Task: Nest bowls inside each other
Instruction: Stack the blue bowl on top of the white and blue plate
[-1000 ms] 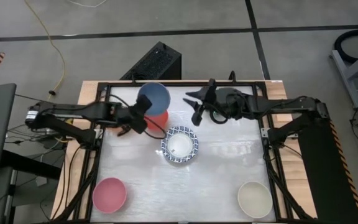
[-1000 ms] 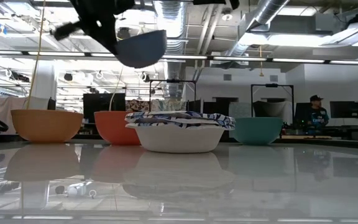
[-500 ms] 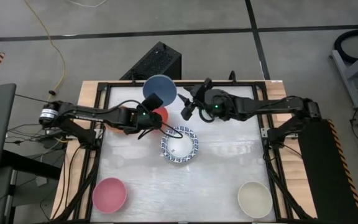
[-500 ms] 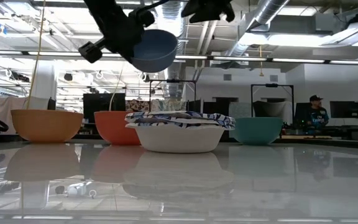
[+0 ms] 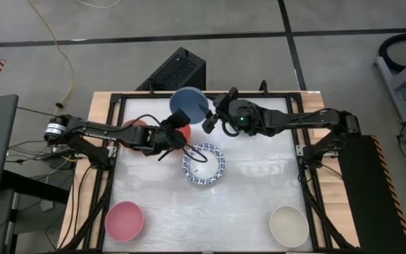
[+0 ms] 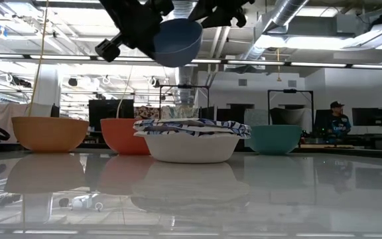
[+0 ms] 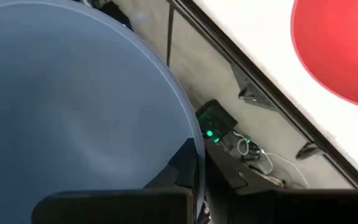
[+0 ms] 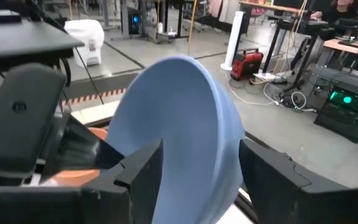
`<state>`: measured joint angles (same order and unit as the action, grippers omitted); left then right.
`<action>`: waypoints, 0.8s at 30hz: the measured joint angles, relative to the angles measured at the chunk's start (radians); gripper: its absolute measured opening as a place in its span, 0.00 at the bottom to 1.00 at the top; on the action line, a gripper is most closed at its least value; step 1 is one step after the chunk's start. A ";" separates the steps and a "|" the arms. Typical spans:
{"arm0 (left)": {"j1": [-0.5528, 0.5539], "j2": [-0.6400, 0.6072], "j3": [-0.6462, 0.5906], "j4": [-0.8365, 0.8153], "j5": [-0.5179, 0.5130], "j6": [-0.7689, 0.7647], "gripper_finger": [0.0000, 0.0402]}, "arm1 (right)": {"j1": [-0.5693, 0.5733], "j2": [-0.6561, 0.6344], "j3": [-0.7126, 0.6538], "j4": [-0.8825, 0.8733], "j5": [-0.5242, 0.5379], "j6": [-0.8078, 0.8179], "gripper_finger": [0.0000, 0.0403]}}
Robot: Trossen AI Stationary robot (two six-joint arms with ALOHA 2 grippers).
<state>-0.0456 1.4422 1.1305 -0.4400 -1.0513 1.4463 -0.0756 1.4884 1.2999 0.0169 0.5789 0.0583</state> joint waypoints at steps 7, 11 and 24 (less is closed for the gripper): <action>0.001 0.000 0.000 0.045 0.004 0.079 0.00 | -0.003 0.002 0.000 -0.025 0.013 0.074 0.49; -0.002 0.000 -0.001 0.040 0.020 0.082 0.00 | -0.004 0.001 0.000 -0.068 0.019 0.131 0.34; -0.058 -0.002 -0.001 0.141 0.191 -0.013 0.13 | -0.009 0.001 0.001 -0.219 0.024 0.210 0.03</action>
<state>-0.1035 1.4402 1.1294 -0.2989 -0.8601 1.4334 -0.0841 1.4895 1.3009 -0.2024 0.6031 0.2680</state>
